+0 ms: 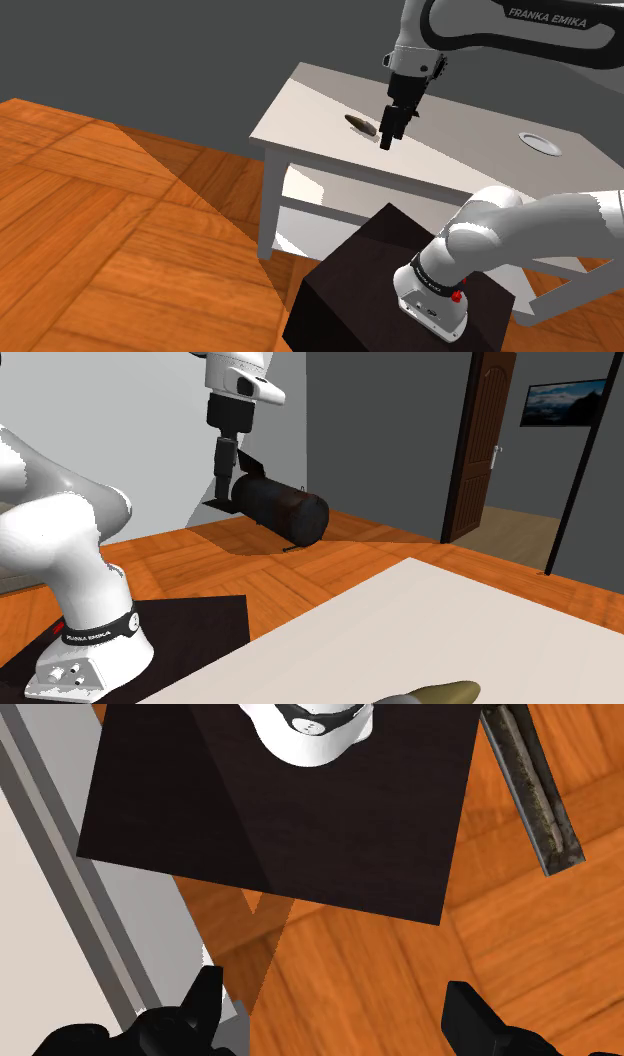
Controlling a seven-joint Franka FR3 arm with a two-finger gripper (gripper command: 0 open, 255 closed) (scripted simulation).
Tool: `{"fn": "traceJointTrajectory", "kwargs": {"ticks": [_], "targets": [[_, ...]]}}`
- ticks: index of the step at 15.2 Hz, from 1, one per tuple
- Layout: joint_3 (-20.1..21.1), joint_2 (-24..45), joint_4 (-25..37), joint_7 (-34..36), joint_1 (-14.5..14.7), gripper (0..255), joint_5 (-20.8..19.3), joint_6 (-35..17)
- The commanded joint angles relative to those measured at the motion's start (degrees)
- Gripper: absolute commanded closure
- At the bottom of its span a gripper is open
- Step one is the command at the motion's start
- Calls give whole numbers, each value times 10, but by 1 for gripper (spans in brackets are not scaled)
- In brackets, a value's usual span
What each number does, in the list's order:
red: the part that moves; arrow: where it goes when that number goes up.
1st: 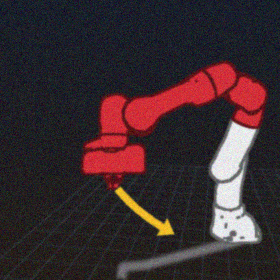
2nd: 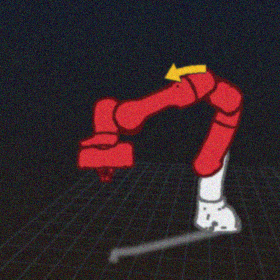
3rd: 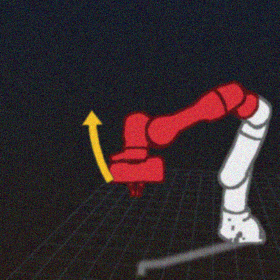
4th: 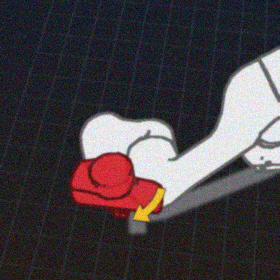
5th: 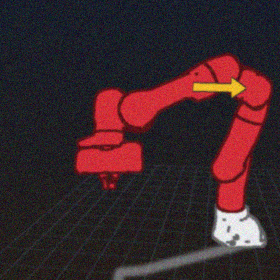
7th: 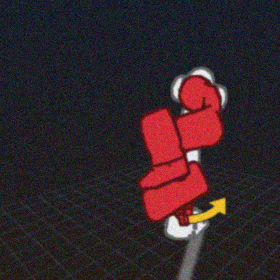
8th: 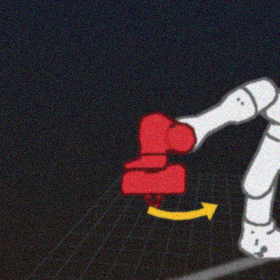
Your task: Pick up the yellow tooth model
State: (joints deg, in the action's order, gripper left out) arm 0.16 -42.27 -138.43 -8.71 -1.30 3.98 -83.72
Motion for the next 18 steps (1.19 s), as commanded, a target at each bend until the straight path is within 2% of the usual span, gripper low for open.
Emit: {"fn": "traceJointTrajectory", "kwargs": {"ticks": [1,10,18], "targets": [[0,0,0,0,0,0,0,0],[-75,110,9,-98,-32,0,-65,-130],[-136,242,67,-182,-50,0,-85,-234]]}}
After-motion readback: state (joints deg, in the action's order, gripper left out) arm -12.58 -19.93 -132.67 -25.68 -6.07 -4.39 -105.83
